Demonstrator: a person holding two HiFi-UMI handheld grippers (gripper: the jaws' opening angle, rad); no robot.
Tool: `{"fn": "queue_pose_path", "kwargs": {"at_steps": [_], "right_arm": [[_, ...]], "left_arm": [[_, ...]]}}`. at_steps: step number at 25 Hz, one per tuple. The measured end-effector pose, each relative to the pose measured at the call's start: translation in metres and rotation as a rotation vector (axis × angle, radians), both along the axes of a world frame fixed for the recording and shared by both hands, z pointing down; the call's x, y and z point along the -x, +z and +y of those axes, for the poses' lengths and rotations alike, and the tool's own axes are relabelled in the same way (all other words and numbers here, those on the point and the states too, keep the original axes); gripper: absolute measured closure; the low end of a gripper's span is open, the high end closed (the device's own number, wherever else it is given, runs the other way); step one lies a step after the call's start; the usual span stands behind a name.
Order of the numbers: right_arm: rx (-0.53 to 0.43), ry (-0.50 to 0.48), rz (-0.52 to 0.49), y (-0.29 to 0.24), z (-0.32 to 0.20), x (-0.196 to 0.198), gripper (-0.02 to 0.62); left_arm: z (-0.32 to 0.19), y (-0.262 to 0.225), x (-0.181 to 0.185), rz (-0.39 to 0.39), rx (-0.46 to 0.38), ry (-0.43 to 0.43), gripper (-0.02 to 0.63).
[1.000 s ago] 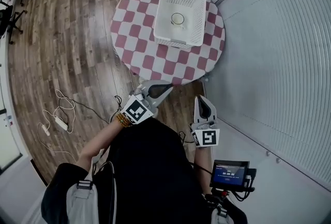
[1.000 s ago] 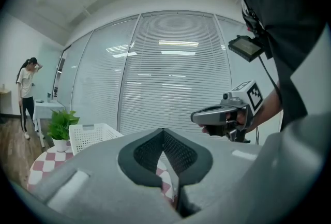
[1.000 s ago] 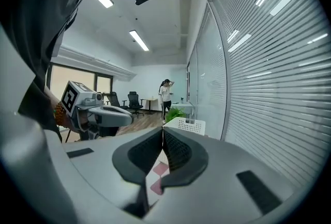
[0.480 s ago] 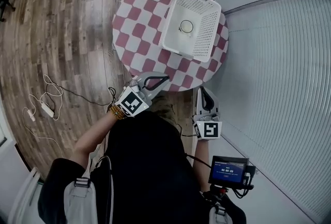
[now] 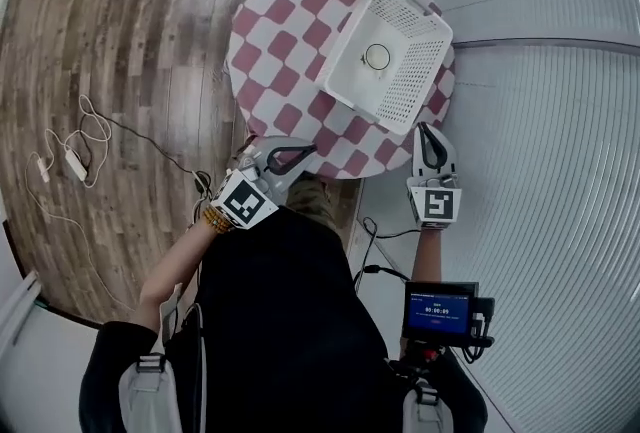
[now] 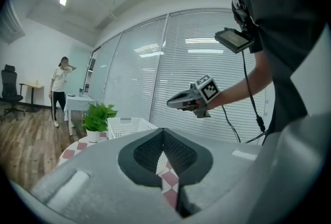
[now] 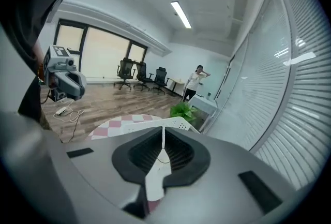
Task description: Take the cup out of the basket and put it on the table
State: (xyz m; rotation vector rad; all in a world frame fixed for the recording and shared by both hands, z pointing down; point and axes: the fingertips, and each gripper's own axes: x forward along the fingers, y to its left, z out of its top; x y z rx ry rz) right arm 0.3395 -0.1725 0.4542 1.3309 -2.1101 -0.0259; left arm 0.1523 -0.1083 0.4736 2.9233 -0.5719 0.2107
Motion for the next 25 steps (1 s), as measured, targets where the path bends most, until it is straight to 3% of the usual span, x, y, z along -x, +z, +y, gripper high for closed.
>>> {"fn": "queue_pose_path", "kwargs": {"at_steps": [9,15,18,25], "right_arm": [[0.185,-0.284,0.102,0.056,-0.091,-0.002,0.584],[0.377,-0.47,0.196,0.11,-0.119,0.011,0.566],[0.482,-0.508,0.248,0.141,-0.128,0.012,0.485],[0.659,-0.565,0.374,0.197,-0.127,0.017,0.456]], "left_arm": [[0.0,0.004,0.012,-0.014,0.028,-0.264,0.601],[0.004,0.009,0.026,-0.036,0.038,-0.387,0.601],[0.004,0.012,0.038,-0.043,0.05,-0.441,0.601],[0.008,0.018,0.061,-0.053,0.074,-0.522,0.601]]}}
